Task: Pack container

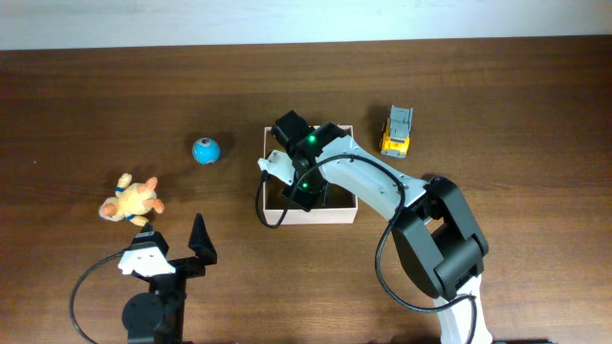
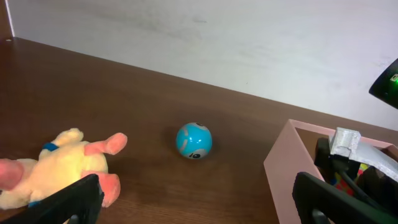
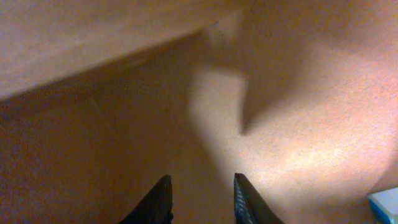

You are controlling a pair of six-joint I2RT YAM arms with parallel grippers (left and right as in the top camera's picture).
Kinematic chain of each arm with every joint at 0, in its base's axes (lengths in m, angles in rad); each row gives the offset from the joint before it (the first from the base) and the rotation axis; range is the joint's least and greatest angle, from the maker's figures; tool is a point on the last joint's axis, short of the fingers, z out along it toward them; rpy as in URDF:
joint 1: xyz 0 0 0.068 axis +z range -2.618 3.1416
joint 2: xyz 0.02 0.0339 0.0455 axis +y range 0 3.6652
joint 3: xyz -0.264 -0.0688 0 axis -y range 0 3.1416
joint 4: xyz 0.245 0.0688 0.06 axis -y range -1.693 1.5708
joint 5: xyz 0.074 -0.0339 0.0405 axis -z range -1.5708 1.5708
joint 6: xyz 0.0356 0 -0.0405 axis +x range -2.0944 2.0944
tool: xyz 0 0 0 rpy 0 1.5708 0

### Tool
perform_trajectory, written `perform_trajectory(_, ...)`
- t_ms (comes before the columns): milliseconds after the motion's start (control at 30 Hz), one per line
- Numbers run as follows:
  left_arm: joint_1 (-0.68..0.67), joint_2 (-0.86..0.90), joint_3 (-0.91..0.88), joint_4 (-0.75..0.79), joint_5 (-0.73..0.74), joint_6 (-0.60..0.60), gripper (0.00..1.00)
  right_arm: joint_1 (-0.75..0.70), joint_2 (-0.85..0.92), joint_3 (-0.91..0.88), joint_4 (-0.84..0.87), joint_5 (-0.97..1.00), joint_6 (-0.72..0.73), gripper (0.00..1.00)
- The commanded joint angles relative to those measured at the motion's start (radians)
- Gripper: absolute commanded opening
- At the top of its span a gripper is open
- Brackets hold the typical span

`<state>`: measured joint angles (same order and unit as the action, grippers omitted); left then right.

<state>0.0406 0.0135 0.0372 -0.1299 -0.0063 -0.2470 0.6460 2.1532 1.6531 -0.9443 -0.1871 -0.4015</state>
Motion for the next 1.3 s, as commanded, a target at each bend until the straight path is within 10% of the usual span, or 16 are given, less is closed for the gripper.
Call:
perform_trajectory(0, 0.003, -0.008, -0.006, 0.002, 0.01, 0.016, 0.99, 0.001, 0.003, 0.018, 0.024, -0.018, -0.014, 0.27)
perform_trajectory(500, 0.003, -0.008, -0.006, 0.002, 0.01, 0.016, 0.99, -0.052, 0.003, 0.382, -0.141, -0.002, 0.042, 0.36)
perform_trajectory(900, 0.003, -0.008, -0.006, 0.002, 0.01, 0.016, 0.99, -0.247, 0.002, 0.663, -0.315, 0.259, 0.475, 0.99)
perform_trajectory(1267, 0.003, -0.008, -0.006, 0.002, 0.01, 0.016, 0.99, -0.525, 0.002, 0.65, -0.351, 0.038, 0.578, 0.99)
